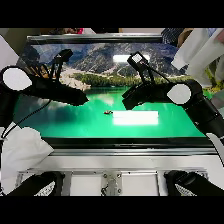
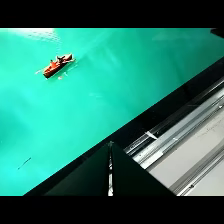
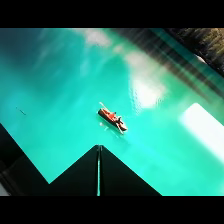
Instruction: Fold the clothes and pants, and hang the long-sleeved shirts on hangers.
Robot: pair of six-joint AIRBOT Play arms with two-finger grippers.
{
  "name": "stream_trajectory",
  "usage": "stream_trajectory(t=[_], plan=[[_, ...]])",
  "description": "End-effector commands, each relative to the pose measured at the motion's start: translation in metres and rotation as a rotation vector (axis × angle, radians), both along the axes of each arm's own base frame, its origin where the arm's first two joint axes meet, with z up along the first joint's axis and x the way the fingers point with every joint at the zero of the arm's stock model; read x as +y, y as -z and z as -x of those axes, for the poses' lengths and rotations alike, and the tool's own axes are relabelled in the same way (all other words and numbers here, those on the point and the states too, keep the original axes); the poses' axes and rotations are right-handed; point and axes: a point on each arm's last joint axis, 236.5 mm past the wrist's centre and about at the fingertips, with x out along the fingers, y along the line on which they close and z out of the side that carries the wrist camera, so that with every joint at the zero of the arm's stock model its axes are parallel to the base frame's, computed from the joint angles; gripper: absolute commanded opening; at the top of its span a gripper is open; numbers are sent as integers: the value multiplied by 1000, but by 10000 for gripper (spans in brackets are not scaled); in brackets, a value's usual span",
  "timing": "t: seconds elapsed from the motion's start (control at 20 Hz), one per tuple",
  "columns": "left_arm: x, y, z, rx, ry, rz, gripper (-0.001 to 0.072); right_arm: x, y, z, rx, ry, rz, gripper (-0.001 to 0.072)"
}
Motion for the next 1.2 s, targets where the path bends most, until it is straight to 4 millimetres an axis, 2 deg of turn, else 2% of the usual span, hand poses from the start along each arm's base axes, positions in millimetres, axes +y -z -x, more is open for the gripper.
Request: stream_trajectory(t=[0.0,0.3,0.4,0.5,0.55,0.6,0.7,0.75,0.85,0.9,0.95,1.0,1.05,1.15], plan=[[0,0,0,-1,0,0,8,0,0,0,1,-1,0,14],[-1,-1,-1,-5,-2,4,8,0,0,0,1,-1,0,14],[-3,-7,-14,-53,-29,27,8,0,0,0,1,-1,0,14],[-3,-10,-17,-74,-31,29,9,0,0,0,1,-1,0,14],[6,-9,-20,-85,-38,-1,8,0,0,0,1,-1,0,15],[30,-7,-28,-87,-111,-58,7,0,0,0,1,-1,0,14],[108,-3,-41,-137,-337,-206,8,0,0,0,1,-1,0,14],[152,4,-37,-141,-435,-289,8,0,0,0,1,-1,0,14],[247,33,-8,-94,-616,-498,8,0,1,0,2,-1,0,14],[287,48,10,-59,-690,-590,9,0,1,0,2,-1,0,14],[321,63,31,-11,-755,-666,126,0,1,0,2,-1,0,15],[342,79,47,36,-810,-687,563,0,1,0,2,-1,0,14],[357,97,61,82,-861,-684,720,0,1,0,2,-1,0,15],[372,131,87,194,-911,-684,720,0,1,0,2,-1,0,14]])
